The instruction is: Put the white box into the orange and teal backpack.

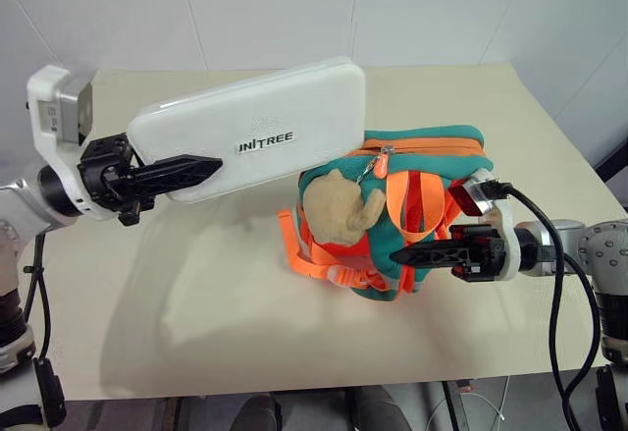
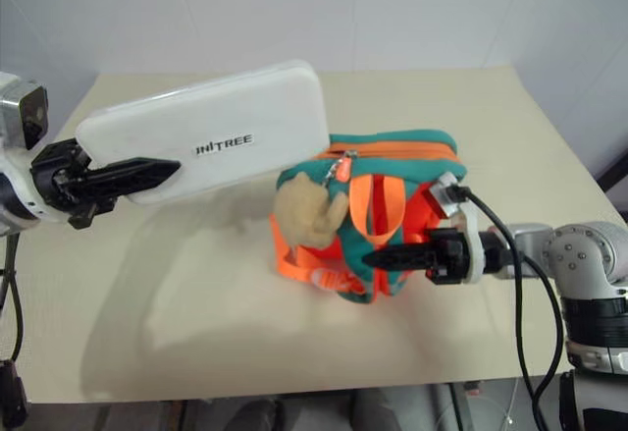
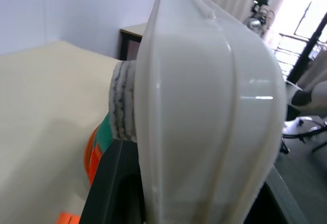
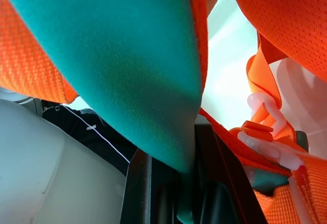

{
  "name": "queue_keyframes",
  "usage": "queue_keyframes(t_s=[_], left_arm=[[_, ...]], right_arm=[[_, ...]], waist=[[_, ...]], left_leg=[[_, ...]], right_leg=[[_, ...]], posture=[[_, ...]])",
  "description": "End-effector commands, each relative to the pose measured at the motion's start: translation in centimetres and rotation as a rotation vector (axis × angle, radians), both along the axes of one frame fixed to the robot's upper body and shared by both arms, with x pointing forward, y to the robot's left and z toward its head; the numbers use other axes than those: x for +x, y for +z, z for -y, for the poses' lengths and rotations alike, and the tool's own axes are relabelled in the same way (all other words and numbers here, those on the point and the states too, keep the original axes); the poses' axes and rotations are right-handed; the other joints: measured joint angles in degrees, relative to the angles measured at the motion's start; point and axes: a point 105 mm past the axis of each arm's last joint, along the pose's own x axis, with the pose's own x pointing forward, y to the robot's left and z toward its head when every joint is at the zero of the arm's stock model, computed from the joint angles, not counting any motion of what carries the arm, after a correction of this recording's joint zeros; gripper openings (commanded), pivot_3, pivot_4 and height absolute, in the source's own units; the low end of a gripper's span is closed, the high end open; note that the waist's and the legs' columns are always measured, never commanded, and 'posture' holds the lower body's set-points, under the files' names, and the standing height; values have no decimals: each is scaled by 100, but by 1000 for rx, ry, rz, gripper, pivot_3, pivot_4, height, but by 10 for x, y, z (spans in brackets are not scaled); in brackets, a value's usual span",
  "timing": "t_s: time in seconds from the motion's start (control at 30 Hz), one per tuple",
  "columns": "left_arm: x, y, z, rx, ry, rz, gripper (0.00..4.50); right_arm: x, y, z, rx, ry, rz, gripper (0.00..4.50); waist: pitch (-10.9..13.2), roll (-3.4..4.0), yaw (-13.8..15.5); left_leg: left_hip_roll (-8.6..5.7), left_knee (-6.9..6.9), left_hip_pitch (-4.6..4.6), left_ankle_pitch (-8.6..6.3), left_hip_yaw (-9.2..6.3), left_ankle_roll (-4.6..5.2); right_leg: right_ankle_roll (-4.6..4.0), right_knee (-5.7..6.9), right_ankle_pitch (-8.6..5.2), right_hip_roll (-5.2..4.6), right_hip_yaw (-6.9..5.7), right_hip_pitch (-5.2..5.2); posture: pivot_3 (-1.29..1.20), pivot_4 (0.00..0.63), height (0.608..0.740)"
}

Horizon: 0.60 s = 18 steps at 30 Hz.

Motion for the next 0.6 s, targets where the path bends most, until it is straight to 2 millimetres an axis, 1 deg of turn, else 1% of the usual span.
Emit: queue_keyframes(t_s=[0.03,0.13,0.17,0.23,0.3,0.37,0.47,0.6], left_arm=[[8,0,7,47,-21,87,1248],[22,-6,6,132,23,178,1248],[26,-9,4,165,35,205,1248],[35,-8,-1,185,73,262,1248],[40,-10,-7,235,82,306,1248],[41,-15,-12,279,77,313,1248],[41,-21,-28,343,78,284,1248],[39,-23,-44,371,96,237,1248]], right_arm=[[-3,7,-4,19,28,42,469],[-4,7,-4,22,23,48,469],[-4,7,-4,23,22,49,469],[-5,7,-4,25,18,51,469],[-5,6,-4,28,12,51,469],[-5,6,-4,31,9,52,469],[-6,5,-4,33,3,54,469],[-6,4,-3,37,-5,55,469]], waist=[[0,0,0],[-1,-2,10],[-2,-2,11],[-2,-3,13],[-3,-4,17],[-3,-4,17],[-4,-7,6],[-4,-7,5]], left_leg=[[0,1,0,0,0,0],[0,6,1,0,1,0],[0,8,1,0,1,-1],[-1,9,4,1,2,-1],[-1,14,4,1,2,-1],[-1,17,5,0,2,0],[-1,22,5,0,2,1],[0,23,5,-1,1,4]], right_leg=[[0,0,0,0,0,1],[0,0,0,0,-1,2],[0,-1,0,1,-1,3],[0,-1,0,0,0,6],[0,-2,0,0,0,7],[0,-1,0,0,1,8],[0,4,0,1,0,8],[0,13,0,1,1,8]], posture=[[0,150,740],[0,150,740],[0,150,740],[0,150,740],[0,150,740],[0,150,740],[0,150,740],[0,150,740]])
